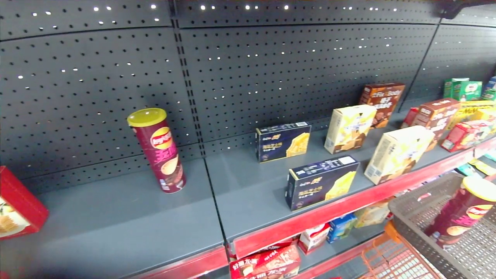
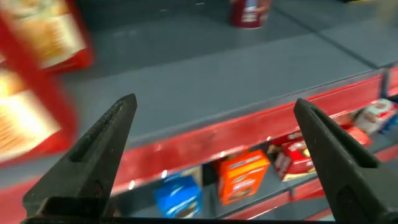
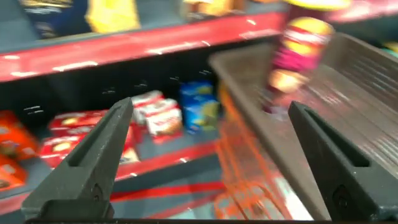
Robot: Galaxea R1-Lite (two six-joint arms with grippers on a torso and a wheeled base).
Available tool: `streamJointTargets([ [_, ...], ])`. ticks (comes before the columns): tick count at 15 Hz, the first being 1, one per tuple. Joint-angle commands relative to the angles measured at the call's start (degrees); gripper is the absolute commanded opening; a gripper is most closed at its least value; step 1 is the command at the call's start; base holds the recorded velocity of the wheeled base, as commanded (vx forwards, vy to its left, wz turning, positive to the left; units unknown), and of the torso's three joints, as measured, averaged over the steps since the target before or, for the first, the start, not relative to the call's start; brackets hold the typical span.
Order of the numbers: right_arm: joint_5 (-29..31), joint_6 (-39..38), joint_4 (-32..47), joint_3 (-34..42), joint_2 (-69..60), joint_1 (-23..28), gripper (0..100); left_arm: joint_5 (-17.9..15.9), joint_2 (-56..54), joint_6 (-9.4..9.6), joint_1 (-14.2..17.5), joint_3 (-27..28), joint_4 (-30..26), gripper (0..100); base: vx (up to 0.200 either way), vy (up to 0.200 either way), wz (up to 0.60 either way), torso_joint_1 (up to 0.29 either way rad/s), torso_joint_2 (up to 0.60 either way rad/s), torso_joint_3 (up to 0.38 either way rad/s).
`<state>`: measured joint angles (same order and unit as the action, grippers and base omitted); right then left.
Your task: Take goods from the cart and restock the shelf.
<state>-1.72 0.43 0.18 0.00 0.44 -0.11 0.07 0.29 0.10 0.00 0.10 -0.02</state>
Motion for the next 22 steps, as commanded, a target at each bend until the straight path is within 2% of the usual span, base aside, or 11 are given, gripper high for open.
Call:
streamJointTargets([
  [1, 0.0, 0.0, 0.0, 0.0, 0.6, -0.2, 100, 0.0, 0.1, -0.01, 0.0, 0.0, 0.0, 100, 0.000, 0.000, -0.60, -0.002, 0.00, 0.002],
  [11, -0.1, 0.0, 0.0, 0.0, 1.1, -0.4, 100, 0.0, 0.1, -0.01, 0.0, 0.0, 0.0, 100, 0.000, 0.000, -0.60, 0.003, 0.00, 0.002],
  [22, -0.3, 0.4, -0.2, 0.0, -0.3, 0.0, 100, 0.0, 0.1, -0.01, 0.0, 0.0, 0.0, 100, 0.000, 0.000, 0.00, 0.000, 0.00, 0.000],
])
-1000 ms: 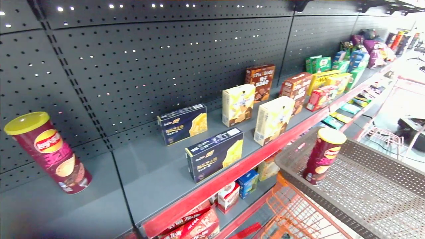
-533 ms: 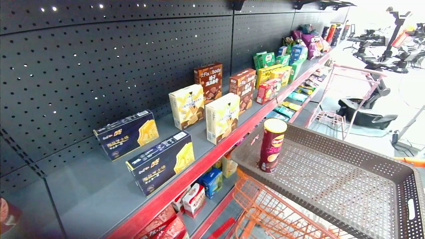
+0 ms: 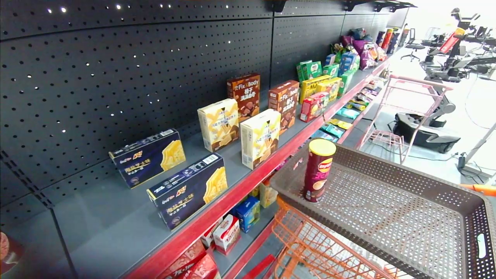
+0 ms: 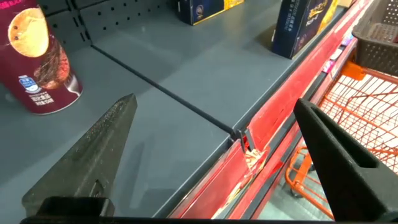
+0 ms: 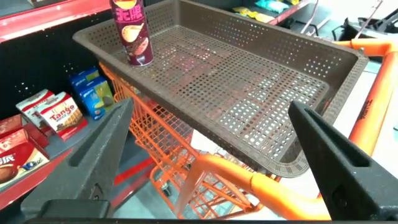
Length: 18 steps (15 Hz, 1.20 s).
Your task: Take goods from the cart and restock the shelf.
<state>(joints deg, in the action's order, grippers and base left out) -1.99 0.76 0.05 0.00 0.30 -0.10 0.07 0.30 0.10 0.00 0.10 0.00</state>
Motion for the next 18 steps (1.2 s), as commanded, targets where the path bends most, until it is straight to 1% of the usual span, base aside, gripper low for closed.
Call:
streamJointTargets([
  [1, 0.0, 0.0, -0.1, 0.0, -0.1, 0.0, 100, 0.0, 0.0, -0.01, 0.0, 0.0, 0.0, 100, 0.000, 0.000, 0.00, 0.000, 0.00, 0.000],
  [3, -0.7, 1.4, -0.1, 0.0, -0.3, -0.1, 100, 0.0, 0.0, -0.01, 0.0, 0.0, 0.0, 100, 0.000, 0.000, 0.00, 0.000, 0.00, 0.000],
  [4, -2.8, 2.3, -0.3, 0.0, -0.3, -0.3, 100, 0.0, 0.0, -0.01, 0.0, 0.0, 0.0, 100, 0.000, 0.000, 0.00, 0.000, 0.00, 0.000],
  [5, -3.1, 2.3, -0.3, 0.0, -0.3, -0.3, 100, 0.0, 0.0, -0.10, 0.0, 0.0, 0.0, 100, 0.000, 0.000, 0.00, 0.000, 0.00, 0.000],
  [9, -3.8, 2.5, -0.8, 0.0, -0.3, -0.3, 100, 0.0, 0.0, -0.01, 0.0, 0.0, 0.0, 100, 0.000, 0.000, 0.00, 0.000, 0.00, 0.000],
  [13, -3.3, 2.5, -0.5, 0.0, -0.3, -0.3, 100, 0.0, 0.0, -0.01, 0.0, 0.0, 0.0, 100, 0.000, 0.000, 0.00, 0.000, 0.00, 0.000],
  [14, -3.9, 2.1, -2.8, -5.5, 2.3, -0.3, 100, 0.0, 0.0, -0.10, 0.0, 0.0, 0.0, 100, 0.000, 0.000, 0.00, 0.000, 0.00, 0.000],
  [15, -3.6, 1.8, -4.3, -25.1, 22.4, -1.4, 100, 0.0, 0.0, -0.01, 0.0, 0.0, 0.0, 100, 0.000, 0.000, 0.00, 0.000, 0.00, 0.000],
  [16, -3.2, 2.8, -7.4, -28.7, 32.0, -1.6, 100, 0.0, 0.0, -0.10, 0.0, 0.0, 0.0, 100, 0.000, 0.000, 0.00, 0.000, 0.00, 0.000],
  [17, -3.2, 2.8, -8.7, -28.5, 32.1, -1.5, 100, 0.0, 0.0, -0.10, 0.0, 0.0, 0.0, 100, 0.000, 0.000, 0.00, 0.000, 0.00, 0.000],
  [18, -3.2, 2.8, -12.7, -23.7, 32.2, -1.4, 100, 0.0, 0.0, -0.10, 0.0, 0.0, 0.0, 100, 0.000, 0.000, 0.00, 0.000, 0.00, 0.000],
])
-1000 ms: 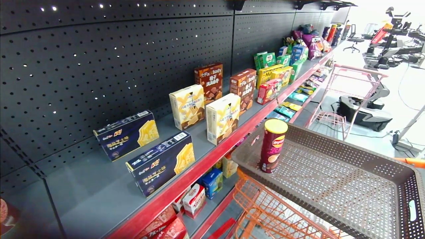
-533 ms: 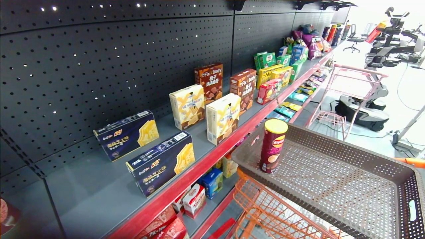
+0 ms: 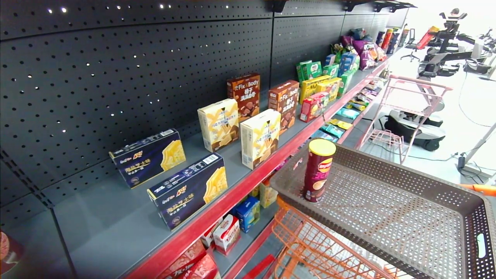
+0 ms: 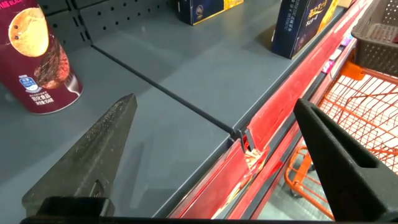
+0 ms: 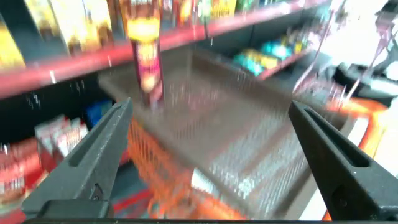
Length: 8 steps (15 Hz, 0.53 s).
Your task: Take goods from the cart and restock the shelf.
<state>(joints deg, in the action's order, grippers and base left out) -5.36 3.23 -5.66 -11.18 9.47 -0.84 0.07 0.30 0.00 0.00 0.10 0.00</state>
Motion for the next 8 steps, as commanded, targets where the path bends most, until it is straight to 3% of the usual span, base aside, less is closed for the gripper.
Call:
streamJointTargets([
  [1, -0.4, 0.7, -7.1, -8.6, 21.9, -1.8, 100, 0.0, 0.0, 0.09, 0.0, 0.0, 0.0, 100, 0.000, 0.000, 0.00, 0.000, 0.00, 0.000],
  [4, 4.8, 0.7, -6.2, -7.8, 24.8, 1.1, 100, 0.0, 0.0, 0.09, 0.0, 0.0, 0.0, 100, 0.000, 0.000, 0.00, 0.000, 0.00, 0.000],
  [8, 6.0, 0.1, -7.9, -11.4, 37.6, 2.4, 100, 0.0, 0.0, 0.09, 0.0, 0.0, 0.0, 100, 0.000, 0.000, 0.00, 0.000, 0.00, 0.000],
])
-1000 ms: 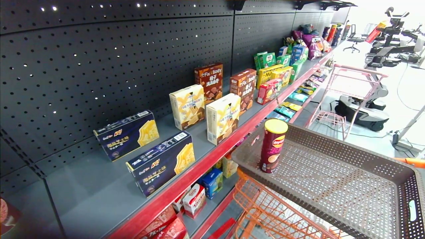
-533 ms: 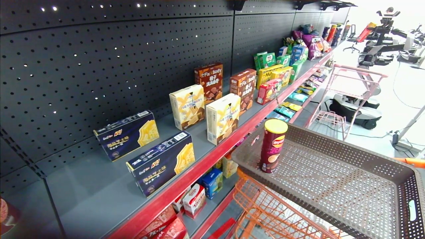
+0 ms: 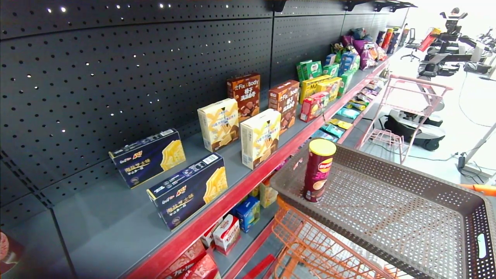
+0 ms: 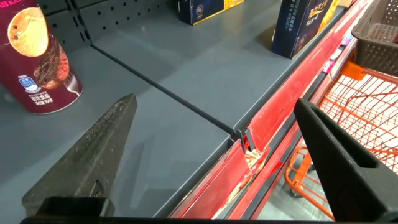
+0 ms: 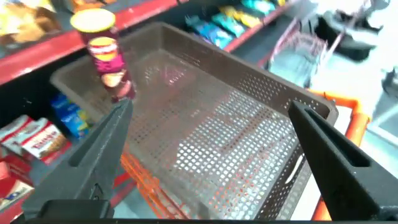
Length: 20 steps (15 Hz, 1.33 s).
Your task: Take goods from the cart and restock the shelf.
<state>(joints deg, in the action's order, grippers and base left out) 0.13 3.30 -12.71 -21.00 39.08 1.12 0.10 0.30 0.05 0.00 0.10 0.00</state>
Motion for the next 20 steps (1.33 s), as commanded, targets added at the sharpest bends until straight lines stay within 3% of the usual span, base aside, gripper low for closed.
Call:
streamJointTargets([
  [1, 0.5, 0.1, -1.3, -1.5, 9.4, 0.5, 100, 0.0, 0.0, -0.05, 0.0, 0.0, 0.0, 100, 0.000, 0.000, 0.00, 0.000, 0.00, 0.000],
  [4, 1.1, 0.3, -1.3, -0.8, 12.2, 1.3, 100, 0.0, 0.0, -0.05, 0.0, 0.0, 0.0, 100, 0.000, 0.000, 0.00, 0.000, 0.00, 0.000],
  [8, 2.0, -3.0, -1.9, -0.9, 19.3, -1.7, 100, 0.0, 0.0, -0.05, 0.0, 0.0, 0.0, 100, 0.000, 0.000, 0.00, 0.000, 0.00, 0.000],
  [9, 1.7, -6.0, -4.2, -2.8, 26.3, -2.5, 100, 0.0, 0.0, -0.05, 0.0, 0.0, 0.0, 100, 0.000, 0.000, 0.00, 0.000, 0.00, 0.000],
  [13, 0.7, -6.7, -11.3, -10.6, 41.5, -1.0, 100, 0.0, 0.0, 0.04, 0.0, 0.0, 0.0, 100, 0.000, 0.000, 0.00, 0.000, 0.00, 0.000],
  [15, -5.6, -6.7, -15.6, -12.9, 47.0, -0.3, 100, 0.0, 0.0, -0.05, 0.0, 0.0, 0.0, 100, 0.000, 0.000, 0.00, 0.000, 0.00, 0.000],
  [18, -13.7, -5.9, -32.0, -12.7, 55.8, -0.2, 100, 0.0, 0.0, -0.05, 0.0, 0.0, 0.0, 100, 0.000, 0.000, 0.00, 0.000, 0.00, 0.000],
  [20, -17.9, -4.0, -36.9, -13.0, 59.6, -0.5, 100, 0.0, 0.0, -0.05, 0.0, 0.0, 0.0, 100, 0.000, 0.000, 0.00, 0.000, 0.00, 0.000],
])
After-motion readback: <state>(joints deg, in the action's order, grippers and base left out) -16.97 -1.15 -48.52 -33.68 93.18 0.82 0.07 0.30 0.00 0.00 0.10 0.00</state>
